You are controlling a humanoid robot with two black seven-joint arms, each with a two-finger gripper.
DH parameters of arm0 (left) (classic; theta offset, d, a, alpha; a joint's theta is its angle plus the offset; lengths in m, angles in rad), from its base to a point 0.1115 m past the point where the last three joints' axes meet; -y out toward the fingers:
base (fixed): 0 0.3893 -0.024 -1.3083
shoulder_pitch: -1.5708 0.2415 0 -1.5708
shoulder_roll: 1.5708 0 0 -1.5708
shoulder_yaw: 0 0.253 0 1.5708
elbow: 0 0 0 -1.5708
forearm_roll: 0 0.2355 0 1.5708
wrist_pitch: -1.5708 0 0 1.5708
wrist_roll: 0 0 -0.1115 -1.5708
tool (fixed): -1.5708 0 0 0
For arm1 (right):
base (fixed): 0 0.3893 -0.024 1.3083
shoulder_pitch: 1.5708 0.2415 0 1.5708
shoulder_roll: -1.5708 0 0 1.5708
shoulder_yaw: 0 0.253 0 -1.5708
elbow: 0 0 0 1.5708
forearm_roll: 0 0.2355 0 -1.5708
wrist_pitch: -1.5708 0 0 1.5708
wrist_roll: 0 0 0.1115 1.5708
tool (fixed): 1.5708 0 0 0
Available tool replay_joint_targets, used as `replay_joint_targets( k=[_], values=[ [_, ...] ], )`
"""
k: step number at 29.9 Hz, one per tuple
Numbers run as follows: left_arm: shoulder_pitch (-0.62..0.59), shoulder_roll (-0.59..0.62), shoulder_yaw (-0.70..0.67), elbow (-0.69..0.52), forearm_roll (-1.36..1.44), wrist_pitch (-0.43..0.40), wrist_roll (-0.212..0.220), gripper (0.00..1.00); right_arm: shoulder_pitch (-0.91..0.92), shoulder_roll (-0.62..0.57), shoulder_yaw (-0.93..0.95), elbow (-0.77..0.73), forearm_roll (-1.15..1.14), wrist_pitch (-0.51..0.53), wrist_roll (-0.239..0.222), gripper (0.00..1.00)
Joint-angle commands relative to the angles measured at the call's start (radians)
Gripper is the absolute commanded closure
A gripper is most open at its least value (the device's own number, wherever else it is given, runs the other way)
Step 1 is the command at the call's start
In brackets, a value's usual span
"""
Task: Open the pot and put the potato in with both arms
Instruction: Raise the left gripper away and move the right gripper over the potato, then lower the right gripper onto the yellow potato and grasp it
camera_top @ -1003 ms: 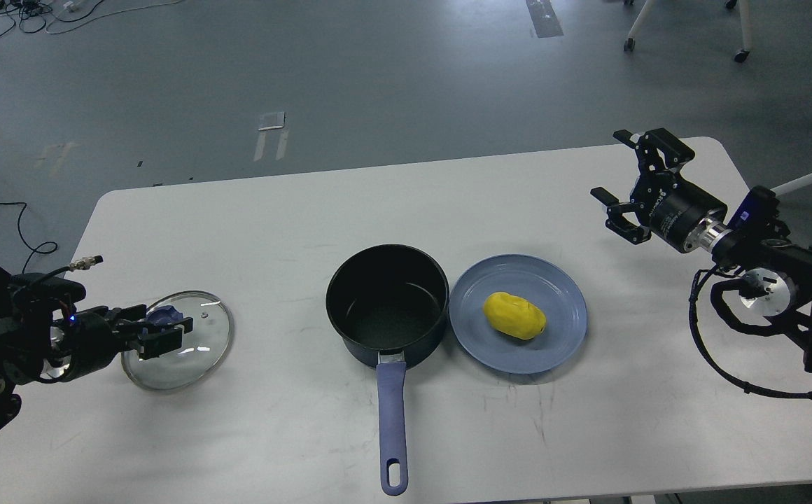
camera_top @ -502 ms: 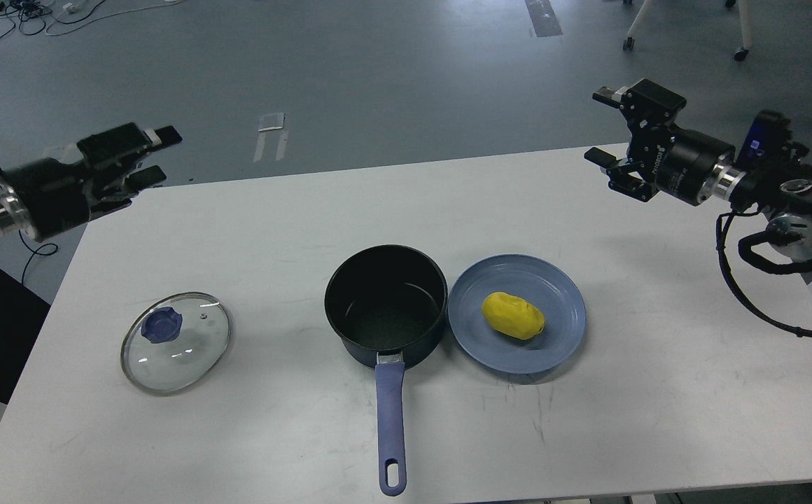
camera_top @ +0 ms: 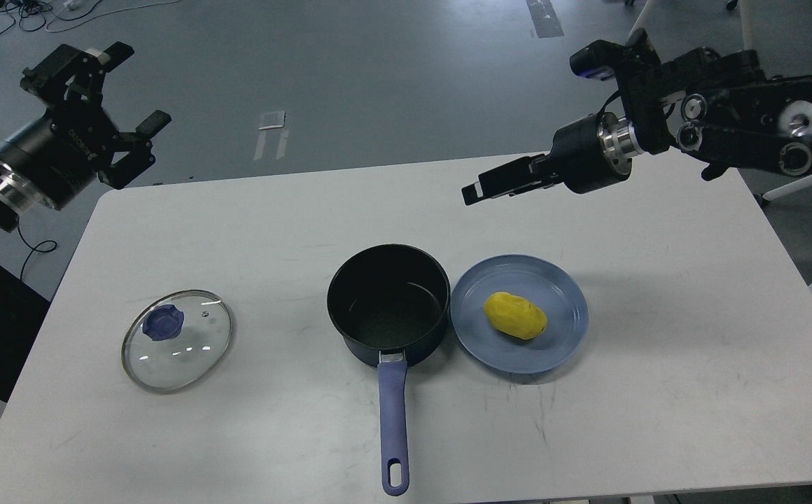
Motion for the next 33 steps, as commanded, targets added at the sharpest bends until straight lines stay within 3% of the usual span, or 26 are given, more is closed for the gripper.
replay_joint_targets(
  k=[1,6,11,28,30,33],
  values=[
    [0.001,-0.001,0.0,0.0,-0.002,0.0,0.0,0.02,0.066,0.094,-0.096,0.007,-0.101,0.0,0.0,0.0],
    [0.002,0.004,-0.001,-0.001,-0.002,0.0,0.0,0.02,0.078,0.233,-0.243,-0.004,-0.16,0.0,0.0,0.0],
    [0.002,0.014,-0.001,-0.003,-0.002,0.0,0.0,0.02,0.067,0.293,-0.373,-0.012,-0.16,0.0,0.0,0.0],
    [0.002,0.01,-0.003,-0.009,-0.002,0.0,0.0,0.02,-0.062,0.301,-0.395,-0.078,-0.156,-0.133,0.0,0.01],
    [0.002,0.01,-0.003,-0.009,-0.002,0.0,0.0,0.02,-0.072,0.3,-0.395,-0.084,-0.156,-0.155,0.0,0.04],
    [0.002,0.01,-0.003,-0.009,-0.002,0.0,0.0,0.02,-0.078,0.3,-0.397,-0.082,-0.151,-0.204,0.0,0.21]
  ],
)
